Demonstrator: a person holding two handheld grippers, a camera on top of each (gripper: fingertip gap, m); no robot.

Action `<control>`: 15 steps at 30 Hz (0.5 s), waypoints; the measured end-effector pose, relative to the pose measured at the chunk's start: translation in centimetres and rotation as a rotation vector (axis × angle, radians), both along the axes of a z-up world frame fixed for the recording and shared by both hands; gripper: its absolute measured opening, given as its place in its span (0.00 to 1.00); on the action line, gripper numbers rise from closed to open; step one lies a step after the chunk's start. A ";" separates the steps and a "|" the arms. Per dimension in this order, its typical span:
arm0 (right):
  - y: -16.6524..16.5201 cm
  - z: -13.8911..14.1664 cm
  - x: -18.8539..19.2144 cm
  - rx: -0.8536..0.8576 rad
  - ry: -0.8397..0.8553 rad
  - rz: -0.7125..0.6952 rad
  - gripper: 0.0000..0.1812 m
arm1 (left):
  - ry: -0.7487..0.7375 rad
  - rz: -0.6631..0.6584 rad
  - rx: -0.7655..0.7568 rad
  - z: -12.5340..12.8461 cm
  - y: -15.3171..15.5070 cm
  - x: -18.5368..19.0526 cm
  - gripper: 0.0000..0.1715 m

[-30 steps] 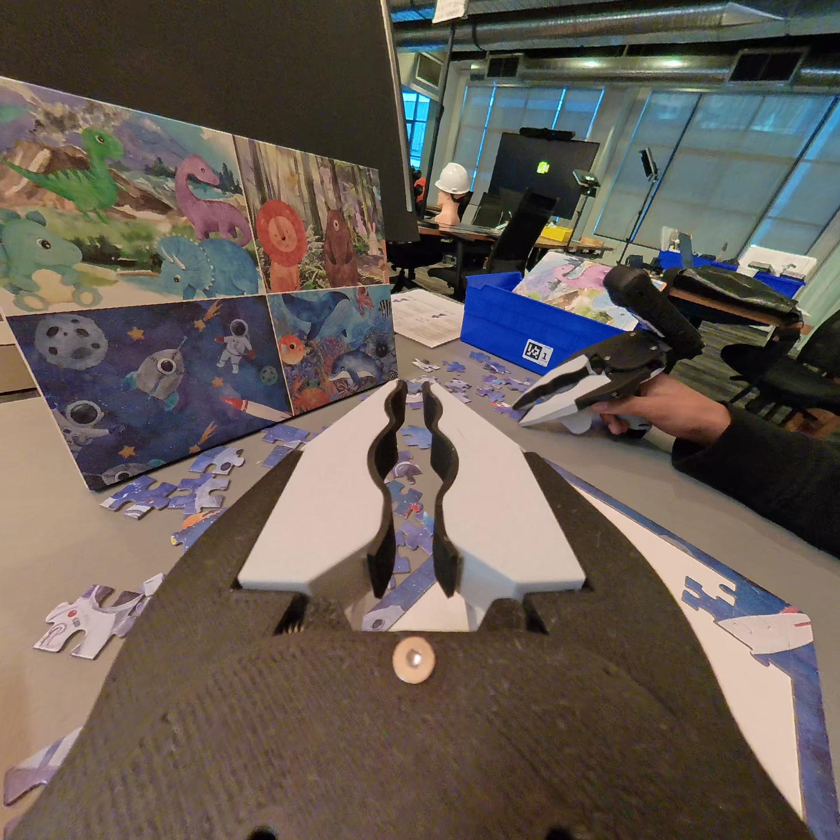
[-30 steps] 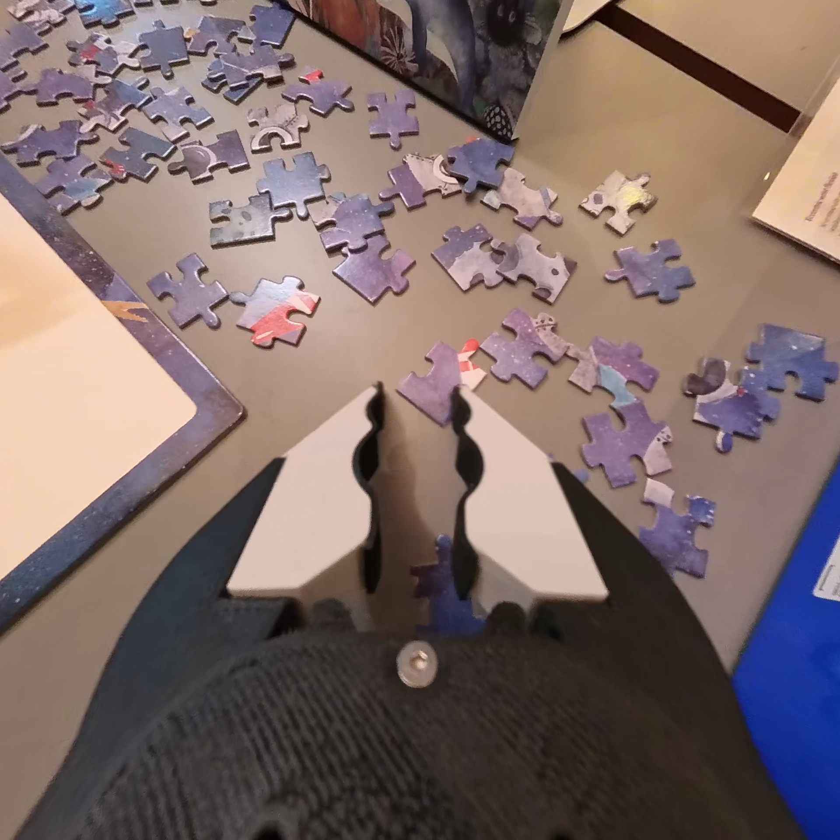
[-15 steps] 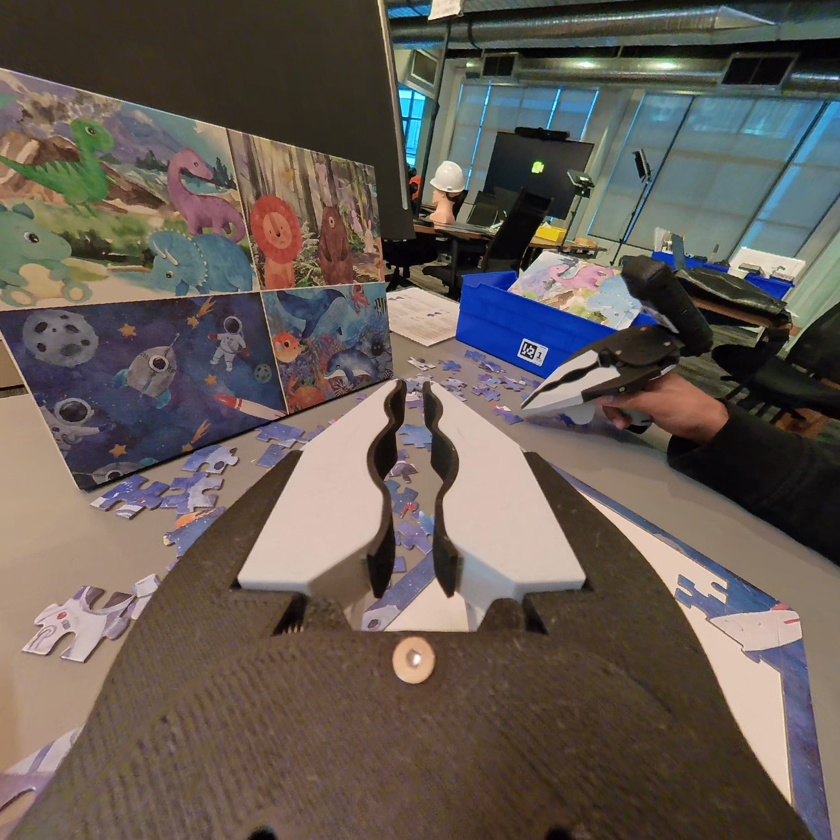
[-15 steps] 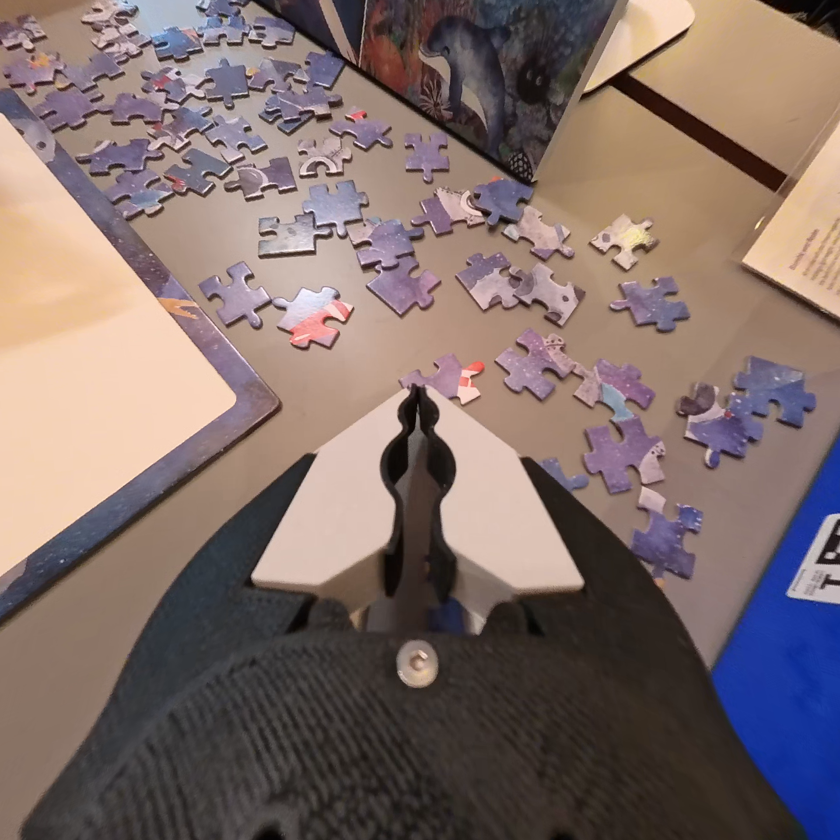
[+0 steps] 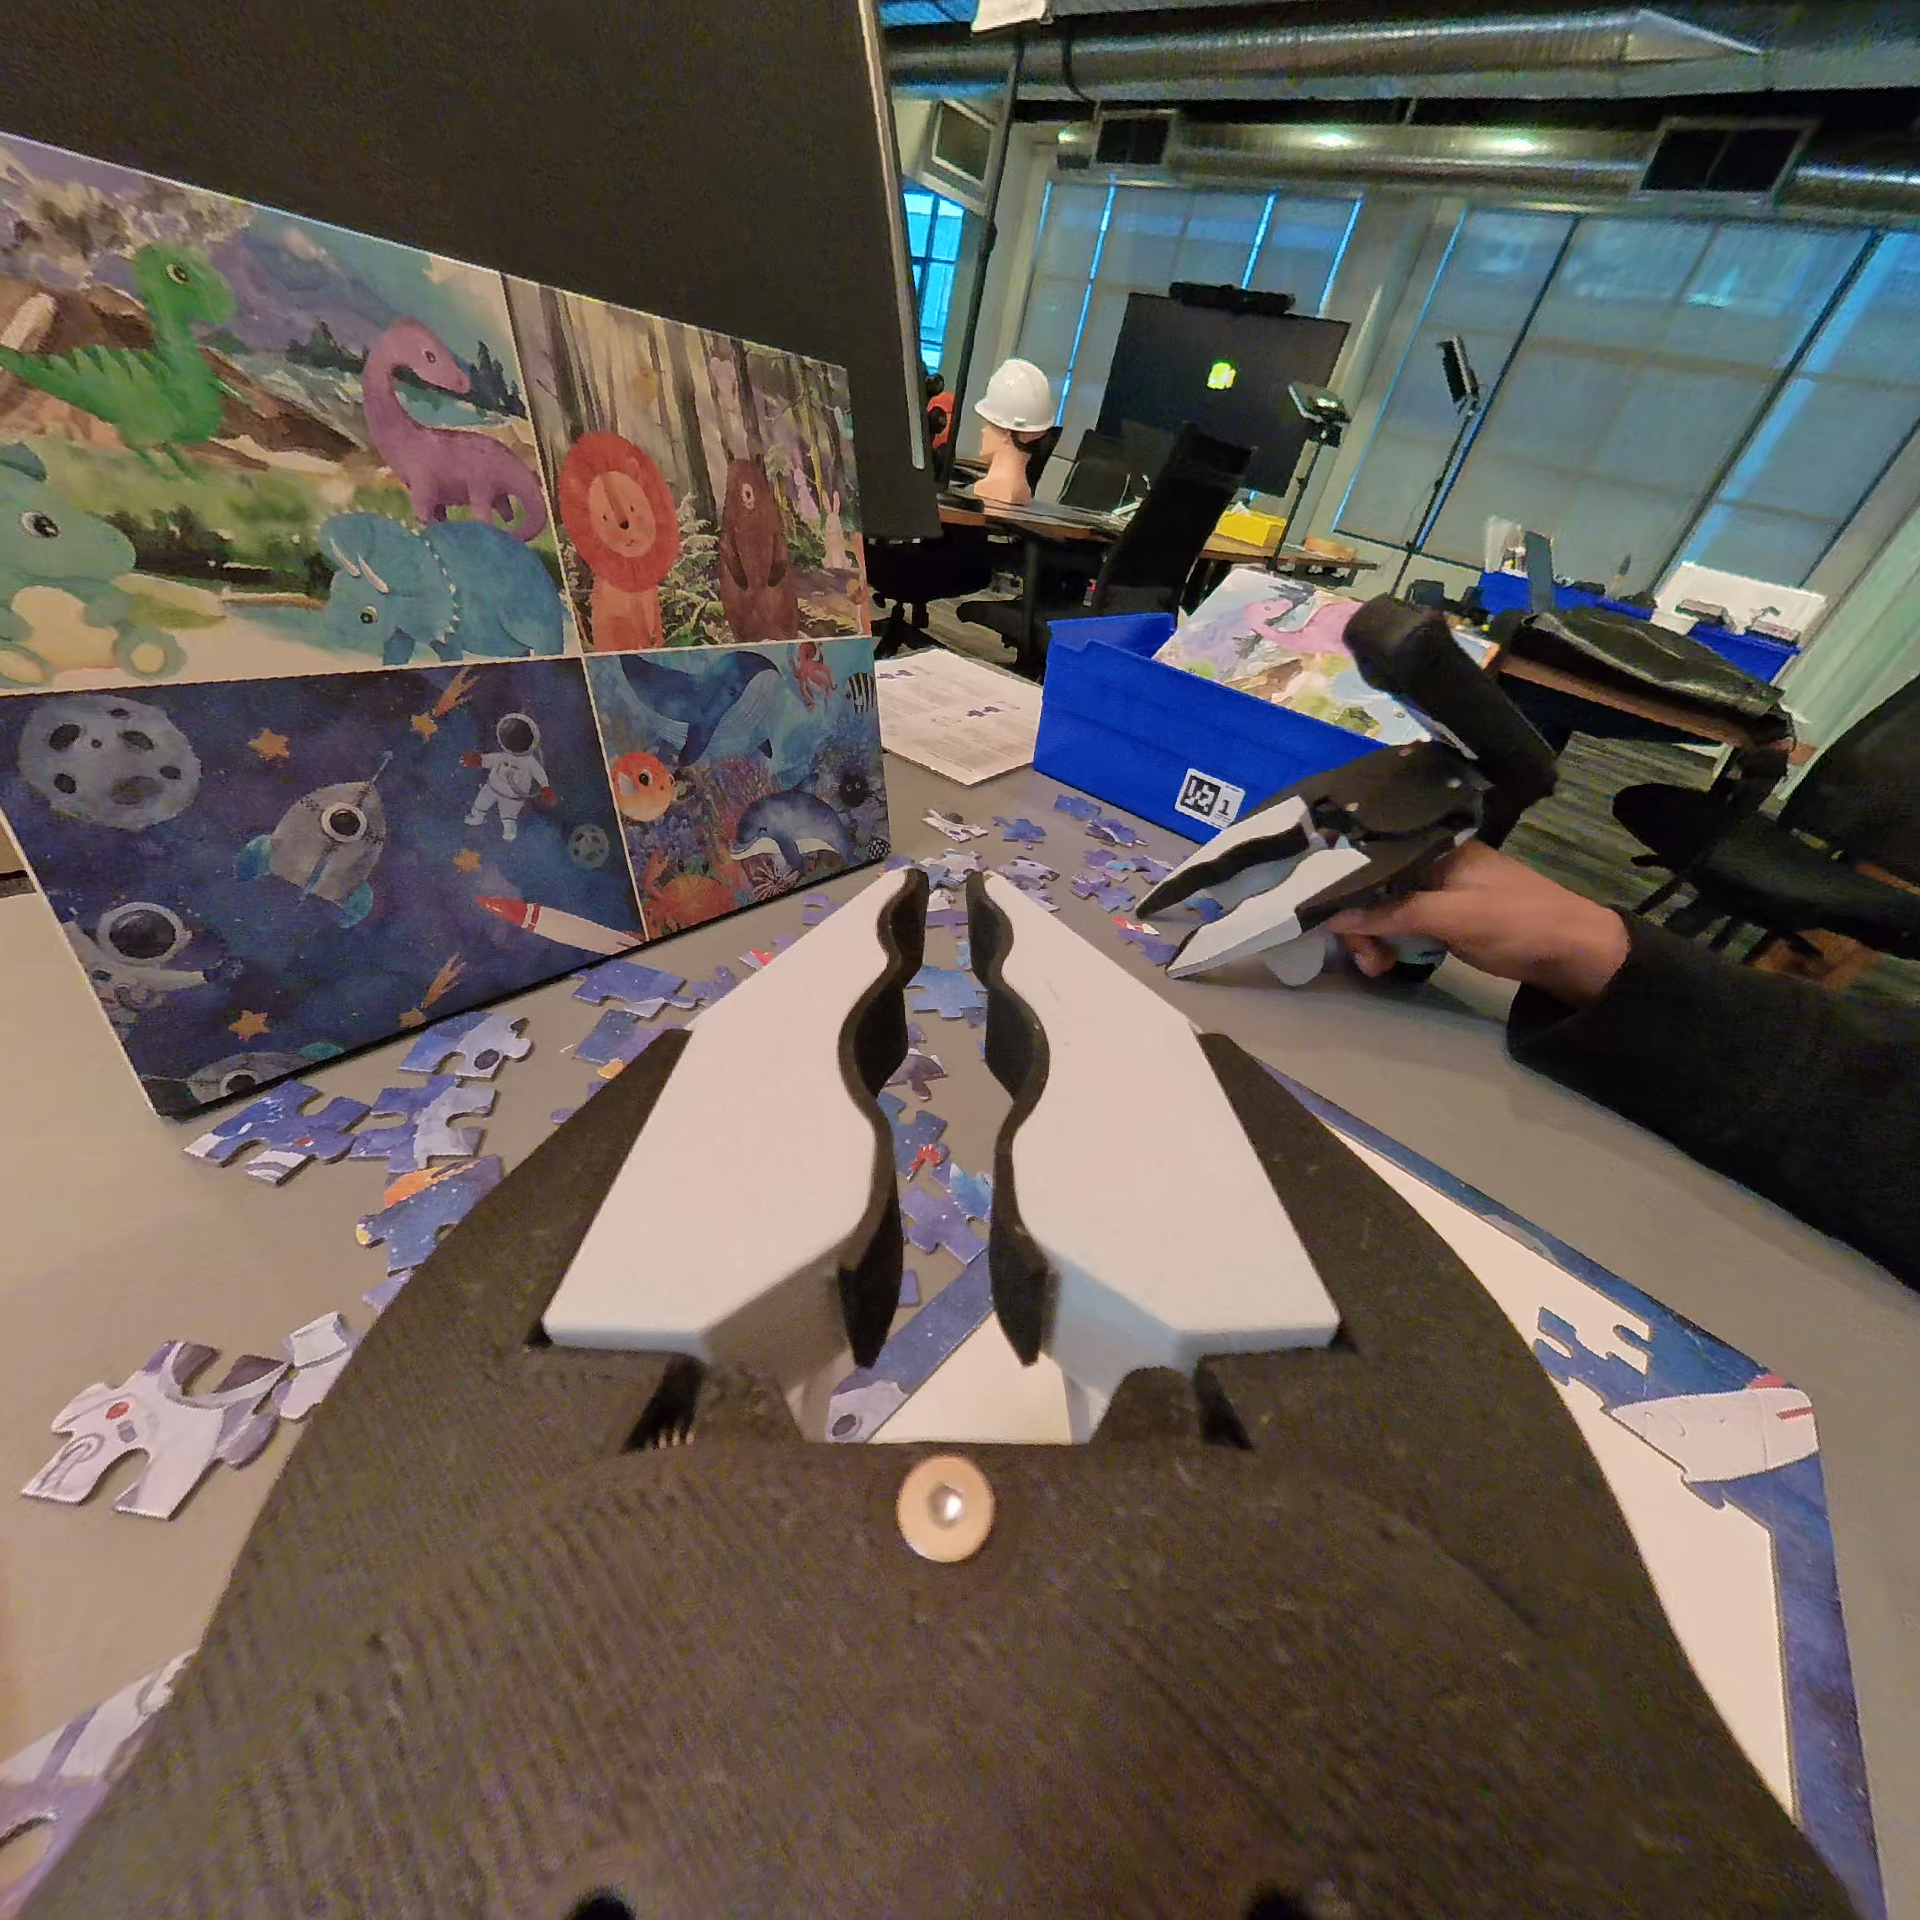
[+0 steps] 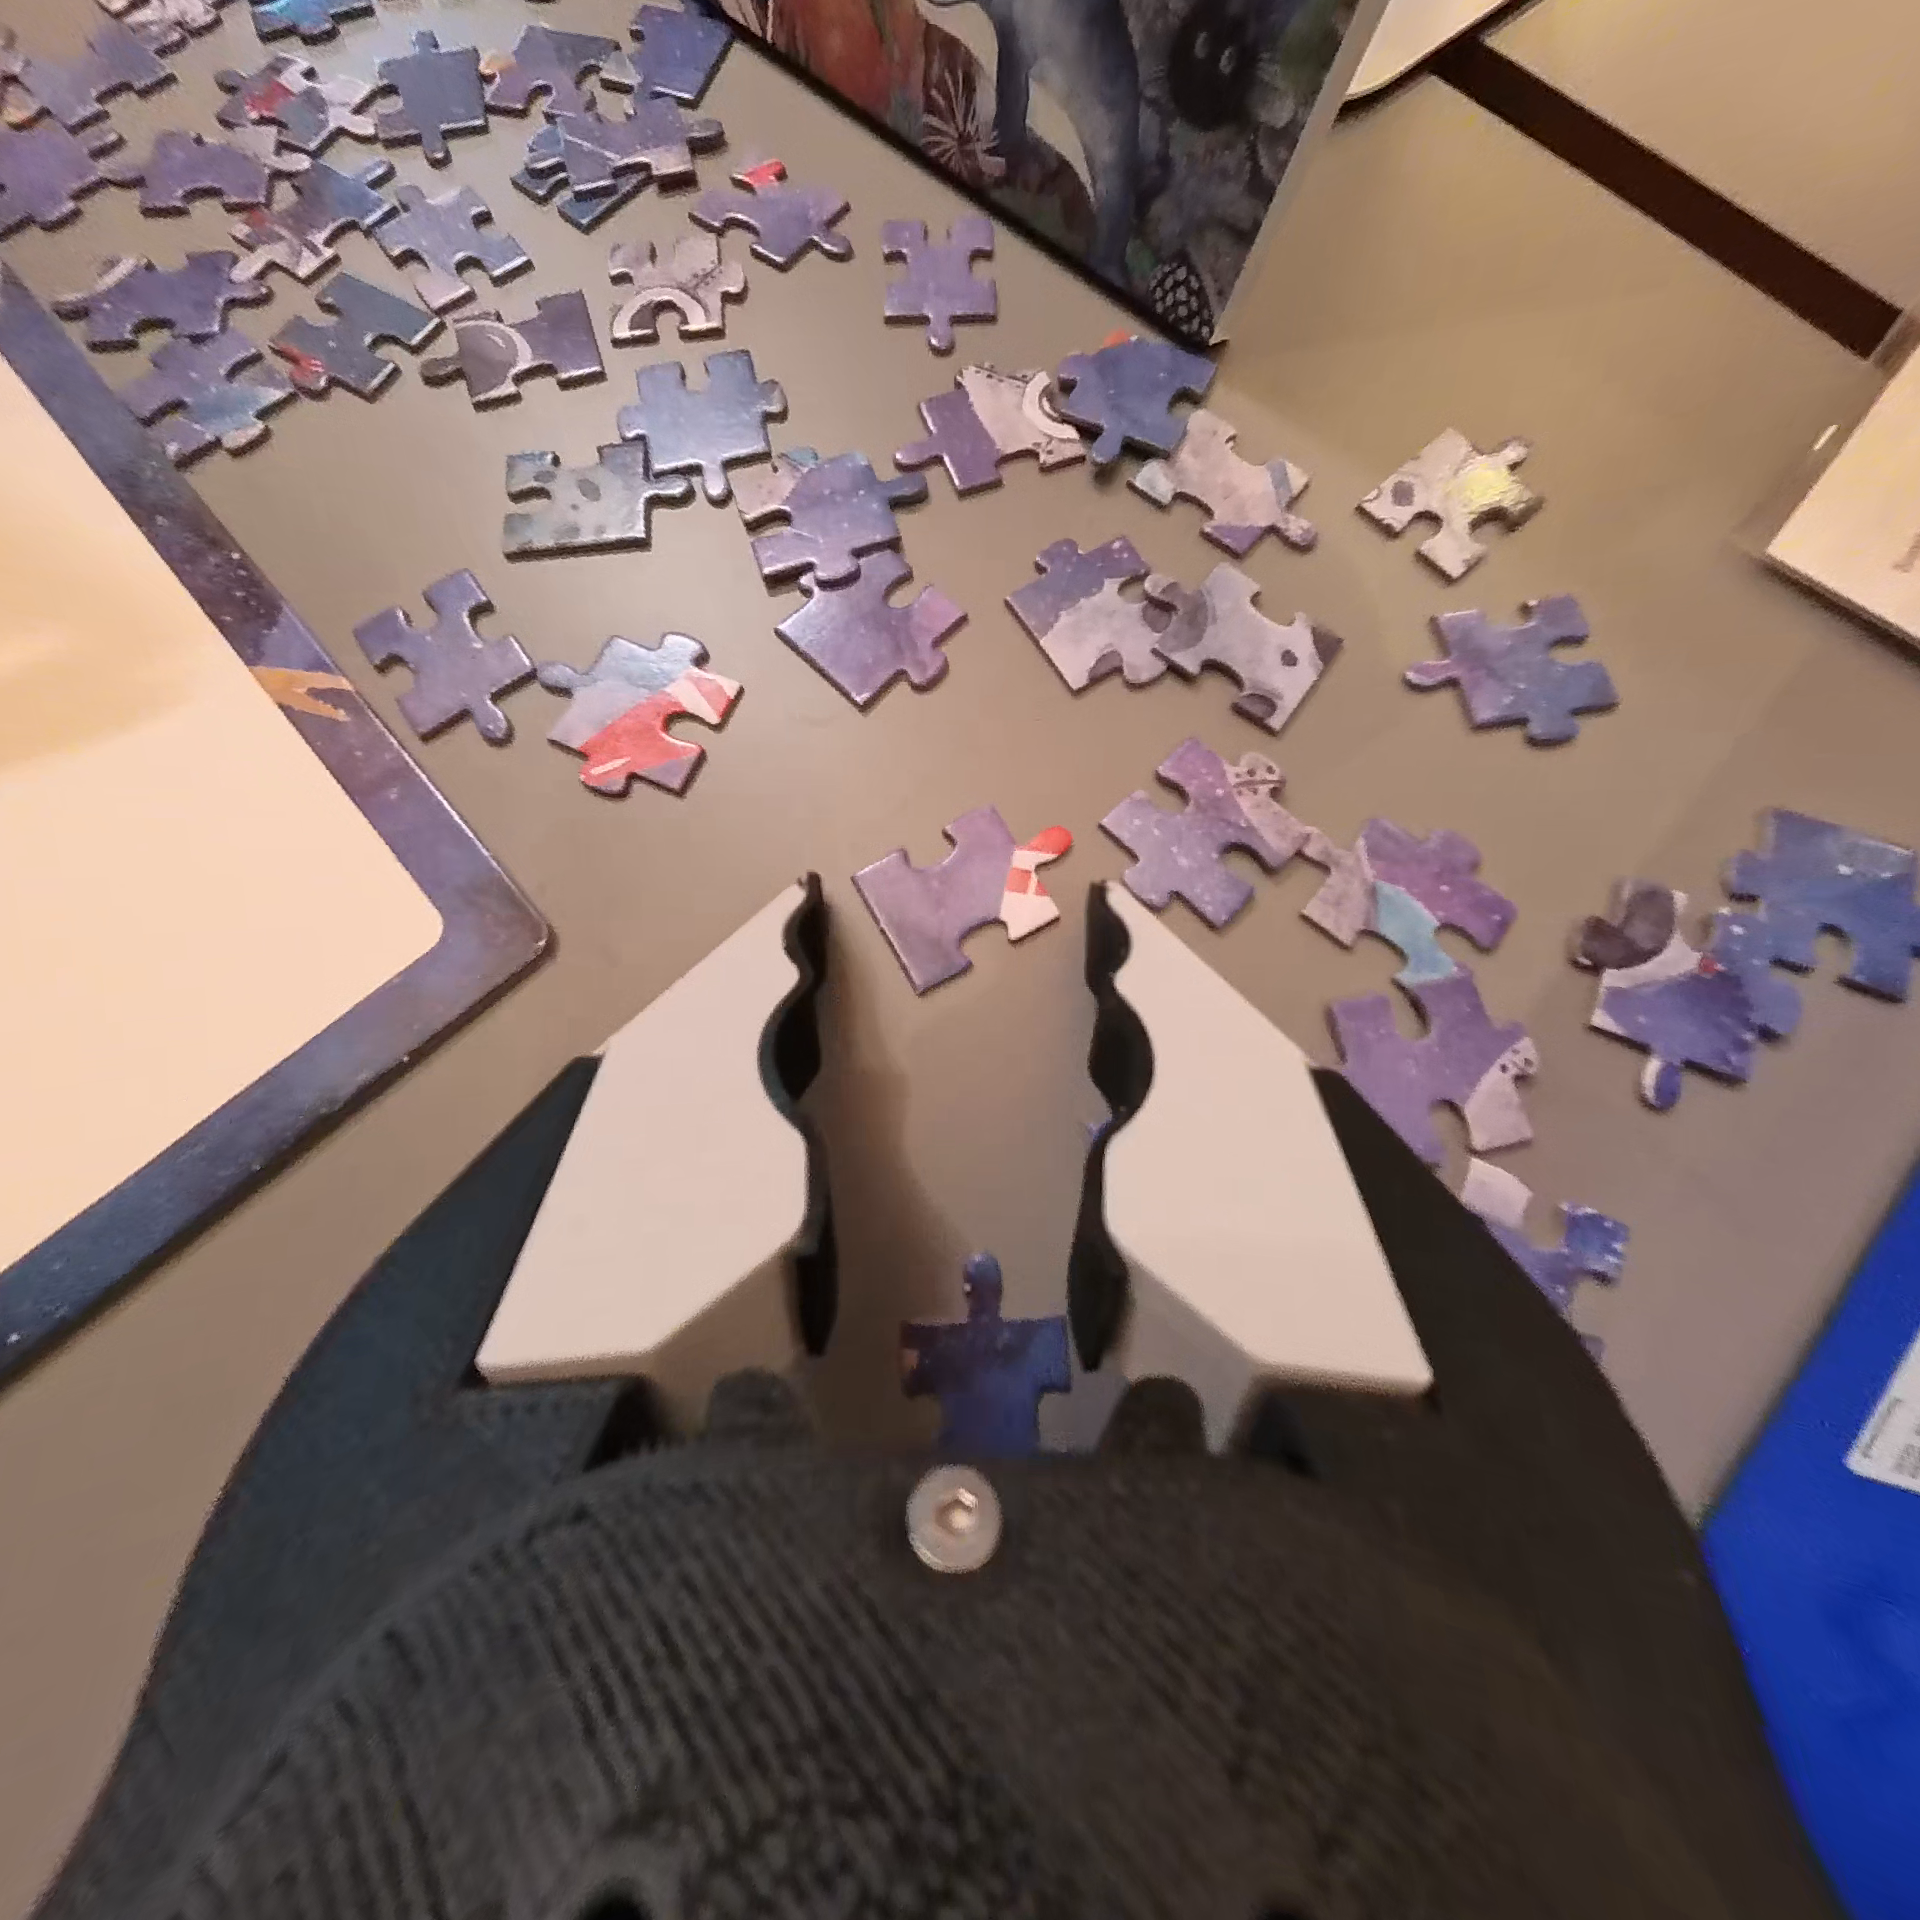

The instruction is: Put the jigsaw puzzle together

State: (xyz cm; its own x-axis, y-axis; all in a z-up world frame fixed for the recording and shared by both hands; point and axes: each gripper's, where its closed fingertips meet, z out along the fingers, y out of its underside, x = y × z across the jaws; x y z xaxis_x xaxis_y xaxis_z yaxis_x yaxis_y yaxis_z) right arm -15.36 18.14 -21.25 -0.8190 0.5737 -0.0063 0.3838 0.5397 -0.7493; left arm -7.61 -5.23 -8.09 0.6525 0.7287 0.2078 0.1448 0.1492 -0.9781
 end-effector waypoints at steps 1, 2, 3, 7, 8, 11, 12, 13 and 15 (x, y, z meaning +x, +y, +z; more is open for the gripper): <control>0.0 0.0 0.0 0.001 0.001 0.001 0.27 | 0.000 0.001 -0.002 0.0 0.0 0.0 0.04; 0.0 0.0 0.0 0.005 0.006 0.004 0.27 | 0.000 0.001 -0.004 0.0 0.0 0.0 0.04; -0.1 0.0 0.2 0.004 0.007 0.018 0.24 | 0.000 0.001 -0.004 -0.1 0.0 0.0 0.04; -0.4 0.0 0.6 0.009 0.016 0.036 0.18 | -0.001 0.002 -0.002 -0.1 0.0 0.0 0.04; -0.5 0.1 0.7 0.008 0.013 0.040 0.18 | -0.001 0.002 -0.002 -0.1 0.0 0.0 0.04; -0.5 0.1 1.0 0.010 0.012 0.042 0.18 | -0.001 0.001 -0.003 0.0 0.0 0.0 0.04; -0.4 0.1 1.0 0.012 0.015 0.040 0.17 | -0.001 0.000 -0.004 -0.1 0.0 0.0 0.04; -0.4 0.2 1.0 0.014 0.022 0.037 0.17 | -0.001 -0.001 -0.005 -0.1 0.1 0.0 0.04; -0.4 0.7 1.1 0.007 0.051 0.032 0.04 | -0.002 -0.003 -0.009 -0.1 0.1 0.0 0.04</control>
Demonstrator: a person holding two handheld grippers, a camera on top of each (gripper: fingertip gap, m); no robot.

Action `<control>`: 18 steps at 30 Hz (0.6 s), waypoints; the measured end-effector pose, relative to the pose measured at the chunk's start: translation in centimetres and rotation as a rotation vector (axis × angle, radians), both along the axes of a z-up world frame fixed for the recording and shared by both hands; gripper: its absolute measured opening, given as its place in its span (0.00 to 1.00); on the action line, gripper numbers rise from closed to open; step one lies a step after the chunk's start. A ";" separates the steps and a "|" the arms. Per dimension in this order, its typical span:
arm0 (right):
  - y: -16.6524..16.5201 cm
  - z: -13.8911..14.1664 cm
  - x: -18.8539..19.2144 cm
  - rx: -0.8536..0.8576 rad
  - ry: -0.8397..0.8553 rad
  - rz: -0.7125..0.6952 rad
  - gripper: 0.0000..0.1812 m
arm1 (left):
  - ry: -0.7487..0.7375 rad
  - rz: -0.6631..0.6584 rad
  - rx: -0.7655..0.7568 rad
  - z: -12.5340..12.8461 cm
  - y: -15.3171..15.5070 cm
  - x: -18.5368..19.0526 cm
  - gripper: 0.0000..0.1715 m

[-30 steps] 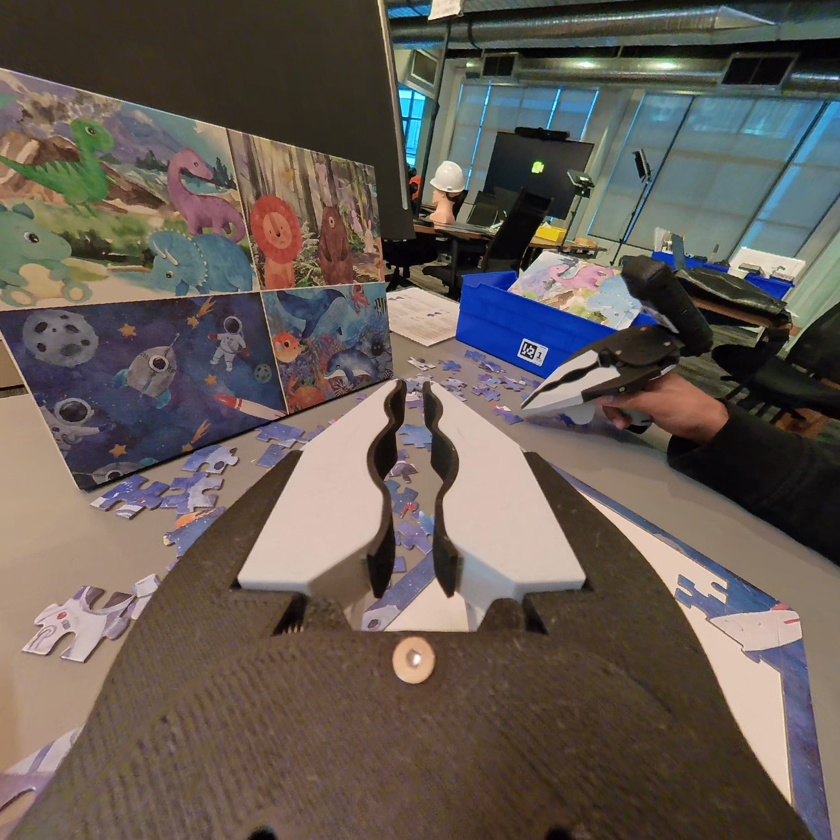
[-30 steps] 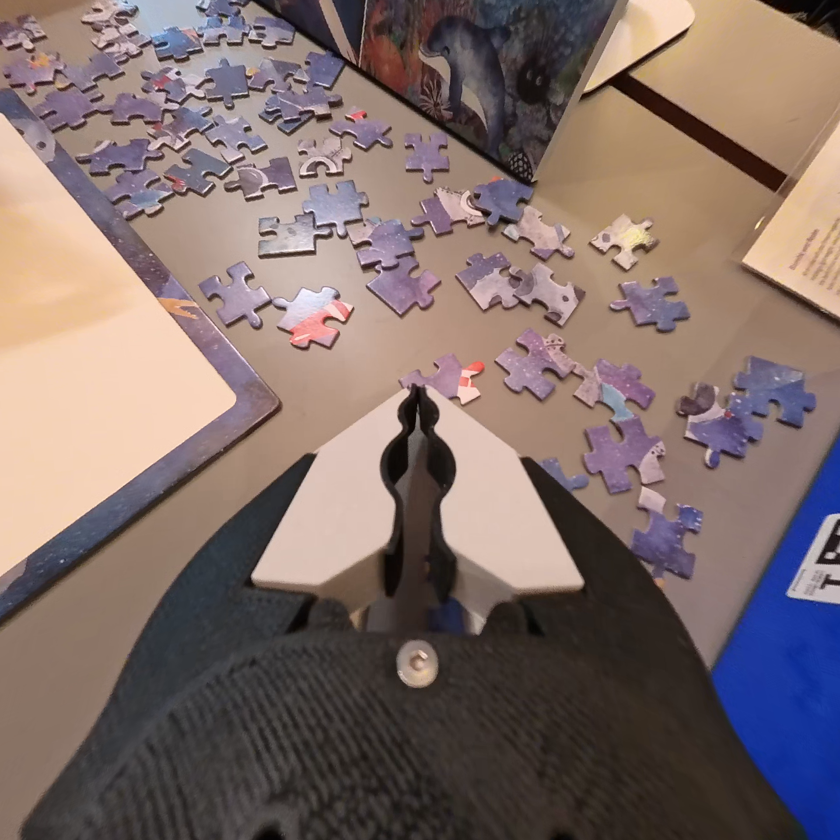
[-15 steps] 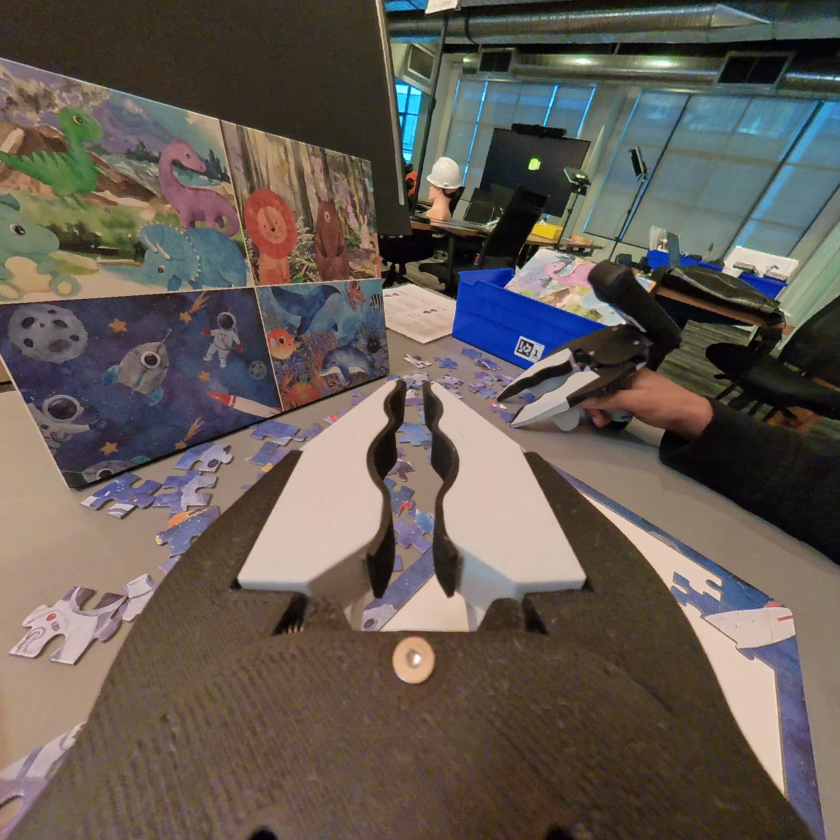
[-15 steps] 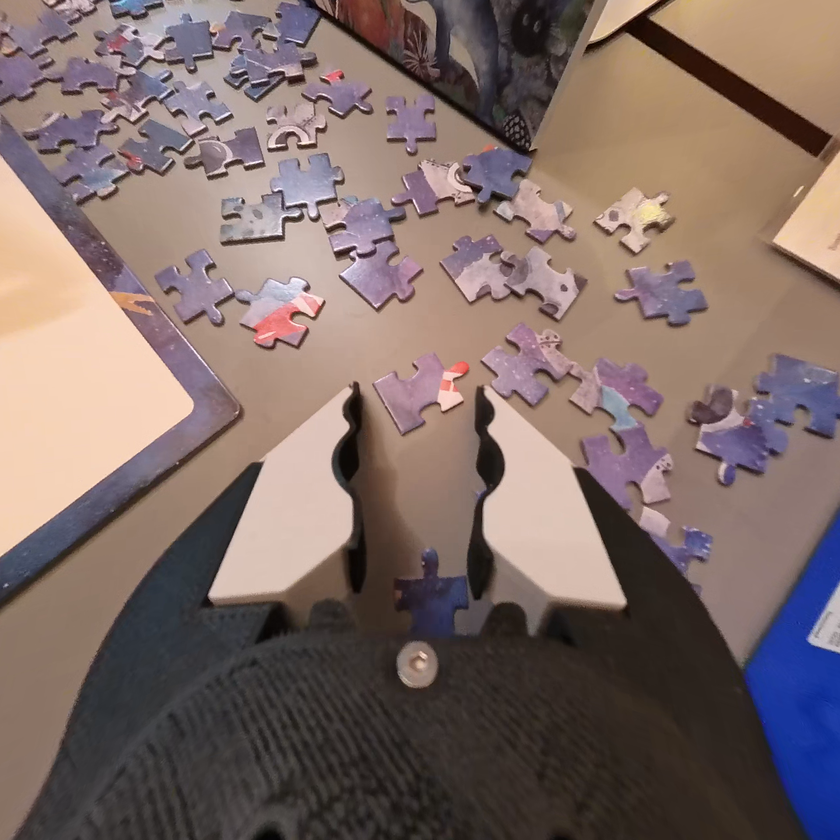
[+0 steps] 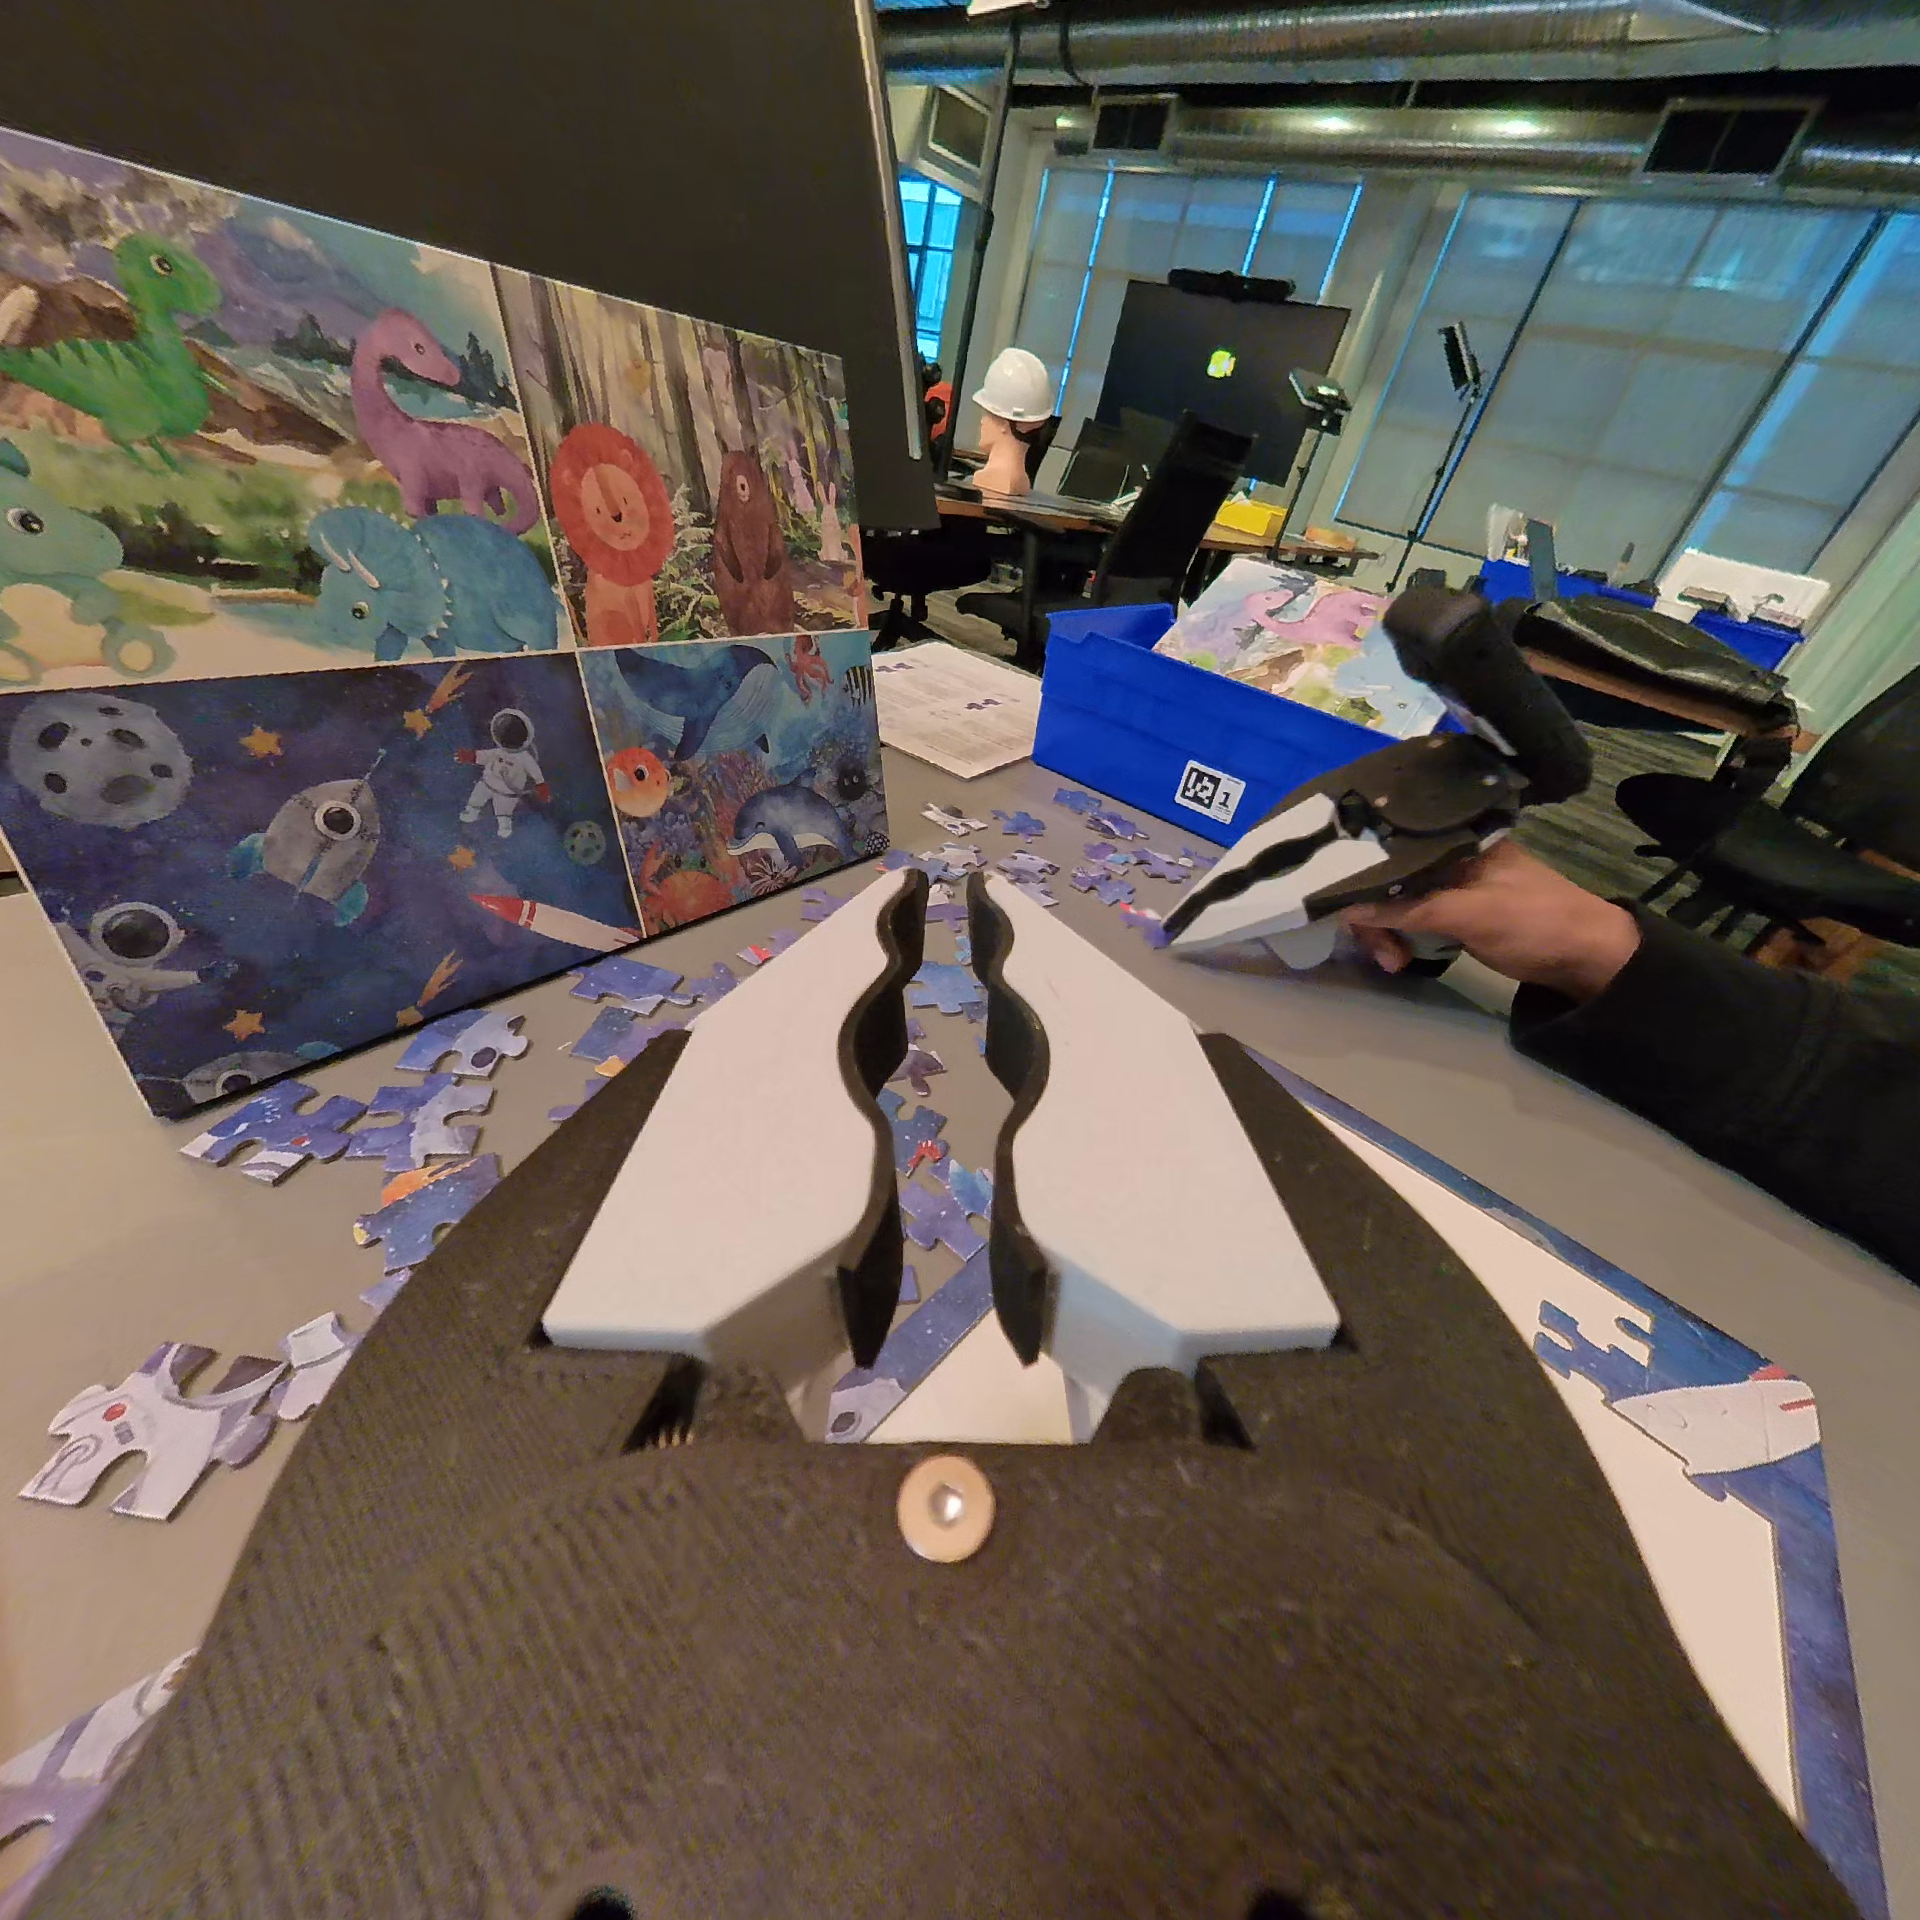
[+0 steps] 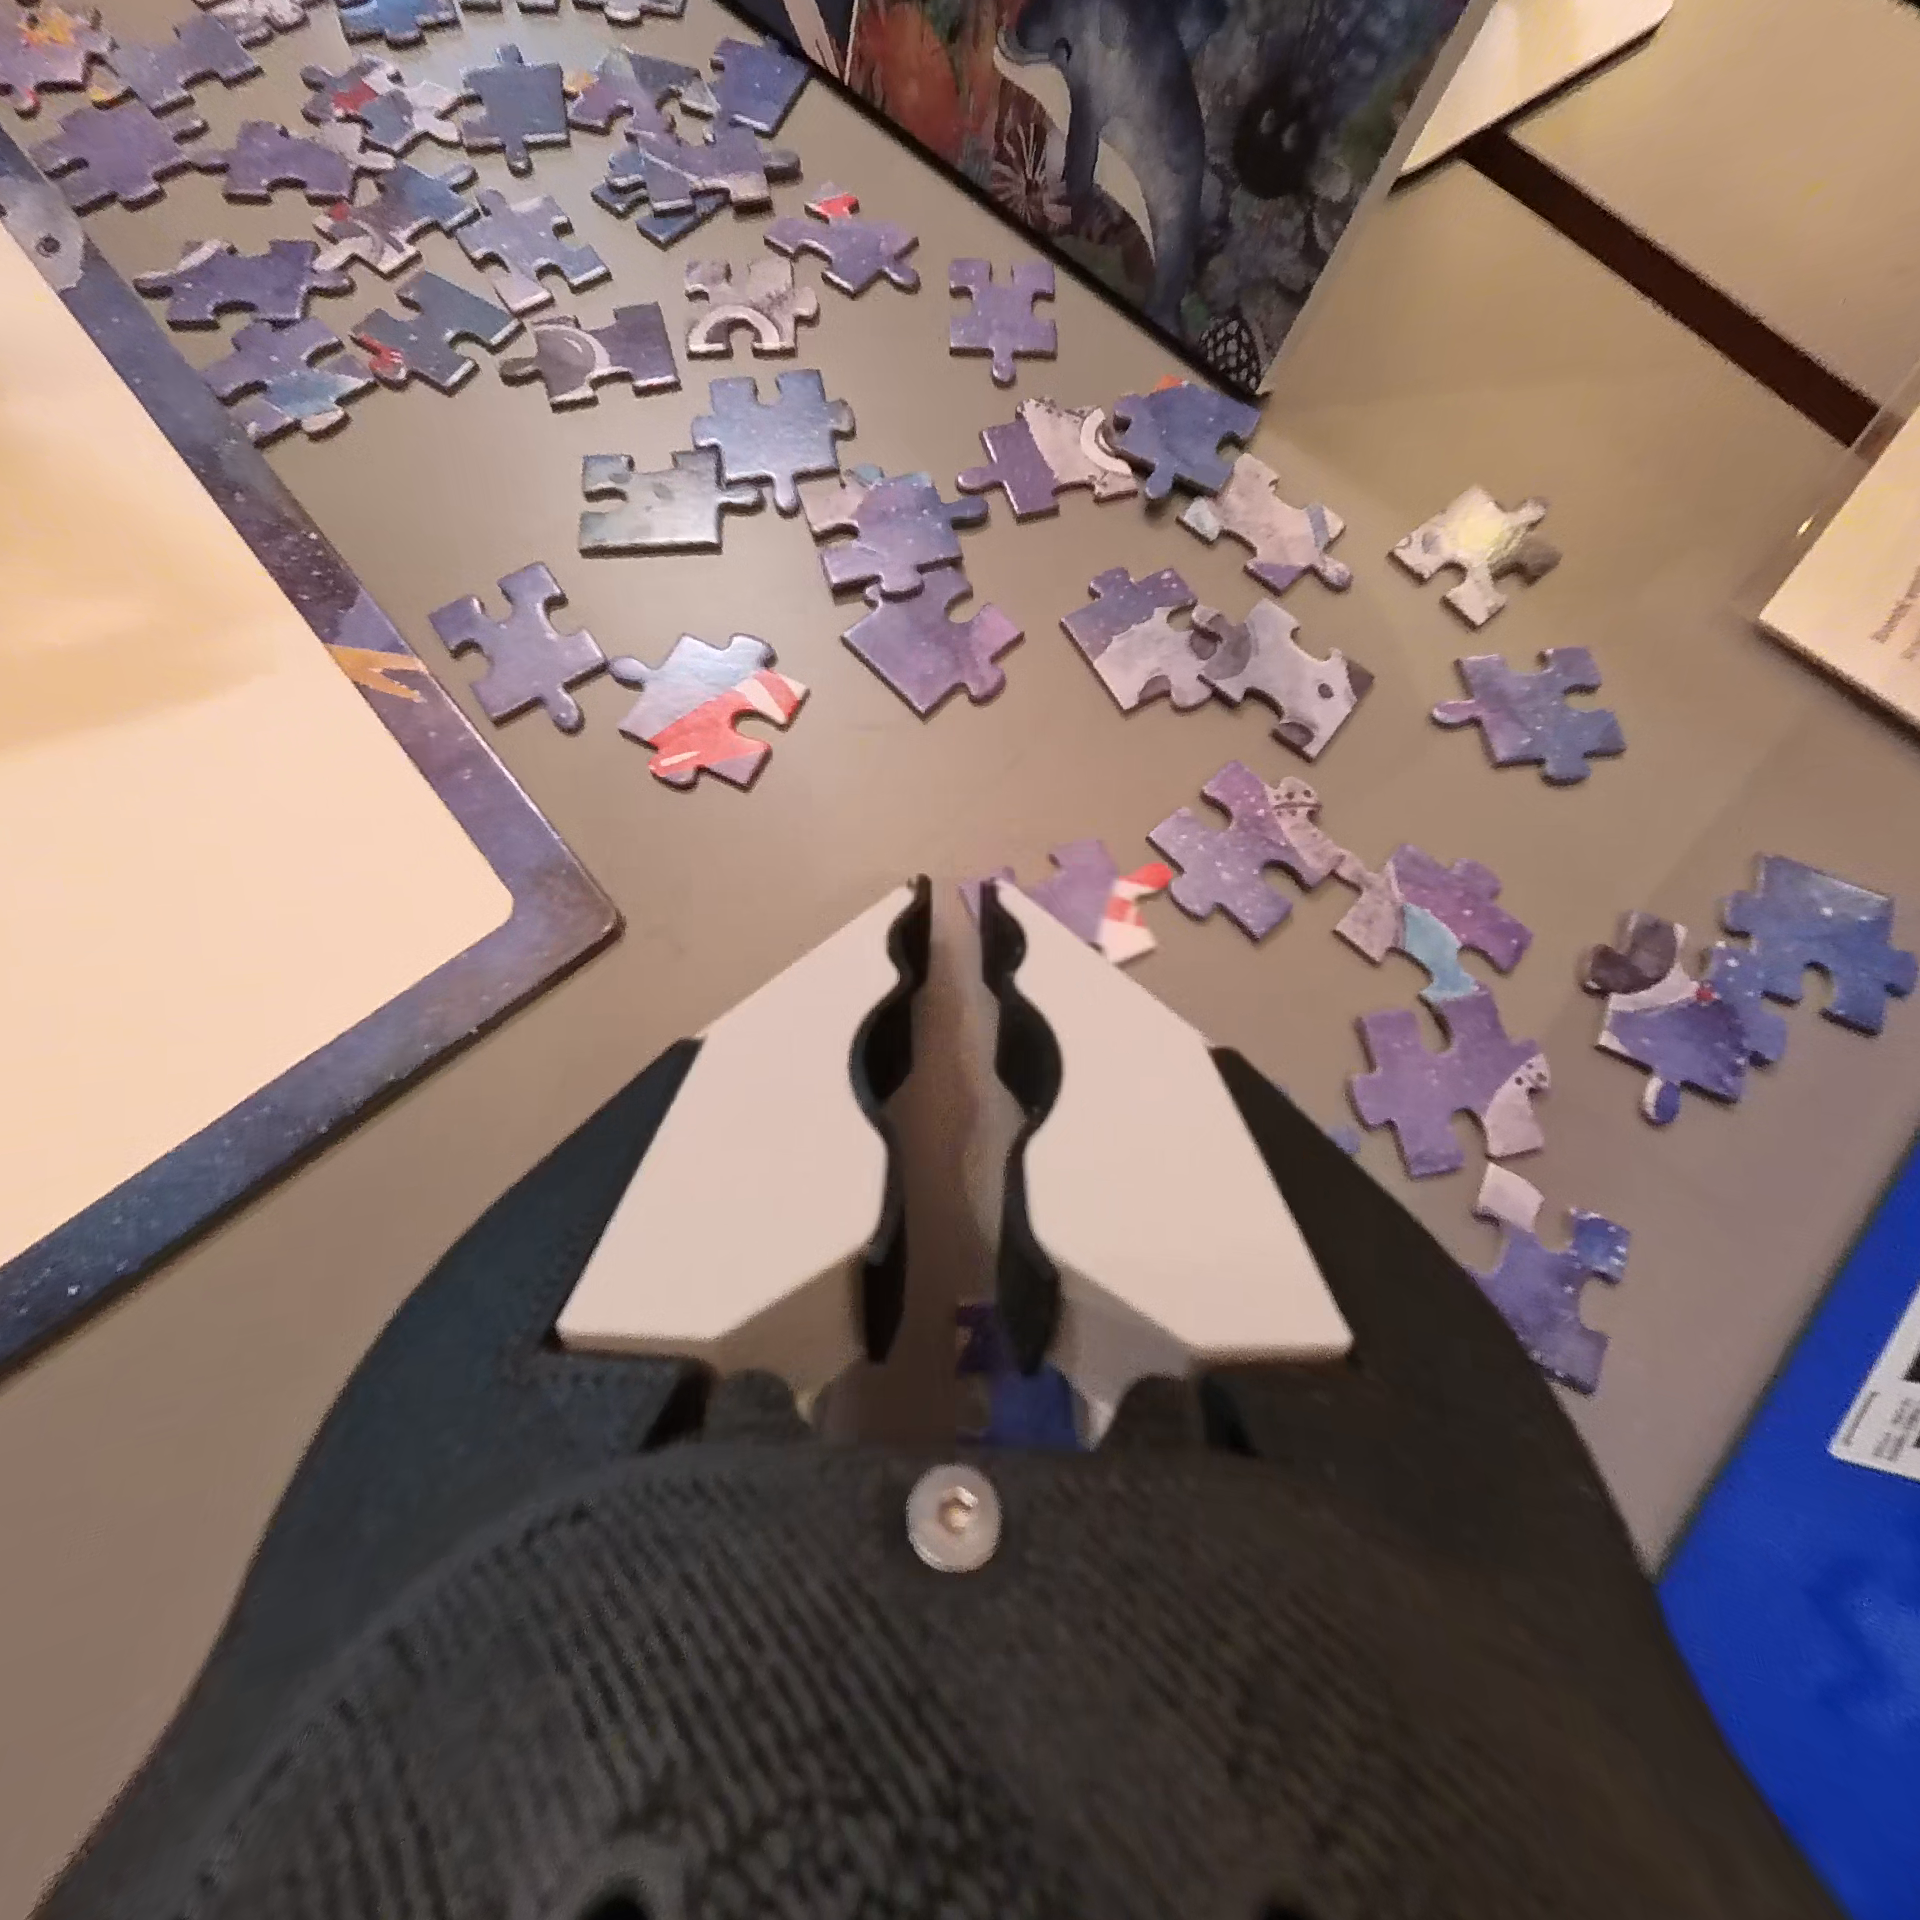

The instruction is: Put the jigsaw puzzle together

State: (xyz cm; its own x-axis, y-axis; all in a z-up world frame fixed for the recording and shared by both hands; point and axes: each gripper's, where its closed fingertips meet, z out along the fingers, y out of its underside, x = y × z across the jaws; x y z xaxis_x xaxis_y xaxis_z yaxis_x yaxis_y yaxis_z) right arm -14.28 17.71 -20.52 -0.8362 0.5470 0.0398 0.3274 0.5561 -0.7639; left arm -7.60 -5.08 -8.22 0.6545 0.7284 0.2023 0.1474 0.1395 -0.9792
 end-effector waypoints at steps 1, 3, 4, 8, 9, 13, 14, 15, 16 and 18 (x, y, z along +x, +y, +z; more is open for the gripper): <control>-0.3 0.4 0.3 -0.013 0.014 0.014 0.07 | 0.001 0.001 -0.008 -0.1 0.0 0.0 0.04; -0.7 1.0 0.7 -0.028 0.038 0.027 0.10 | 0.004 0.003 -0.034 -0.3 0.2 0.0 0.04; -0.7 1.1 0.7 -0.019 0.051 0.019 0.12 | 0.007 0.004 -0.048 -0.3 0.3 0.0 0.04; -0.1 0.8 -0.2 0.014 0.079 -0.028 0.20 | 0.012 -0.006 -0.072 -0.5 0.8 0.1 0.04; 0.1 0.5 -0.3 0.010 0.059 -0.035 0.21 | 0.010 -0.012 -0.070 -0.5 1.0 0.2 0.04; 1.3 0.0 -0.7 -0.009 0.016 -0.072 0.23 | 0.009 -0.023 -0.075 -0.6 1.3 0.4 0.04; 1.4 0.1 -0.8 -0.019 0.011 -0.078 0.23 | 0.009 -0.024 -0.078 -0.6 1.3 0.4 0.04; 1.5 0.1 -0.8 -0.029 0.002 -0.080 0.24 | 0.008 -0.025 -0.079 -0.6 1.3 0.4 0.04; 1.6 0.0 -0.8 -0.035 -0.012 -0.078 0.26 | 0.007 -0.027 -0.078 -0.6 1.4 0.4 0.04; 1.5 -0.1 -0.7 -0.028 -0.022 -0.071 0.28 | 0.001 -0.031 -0.075 -0.7 1.4 0.4 0.04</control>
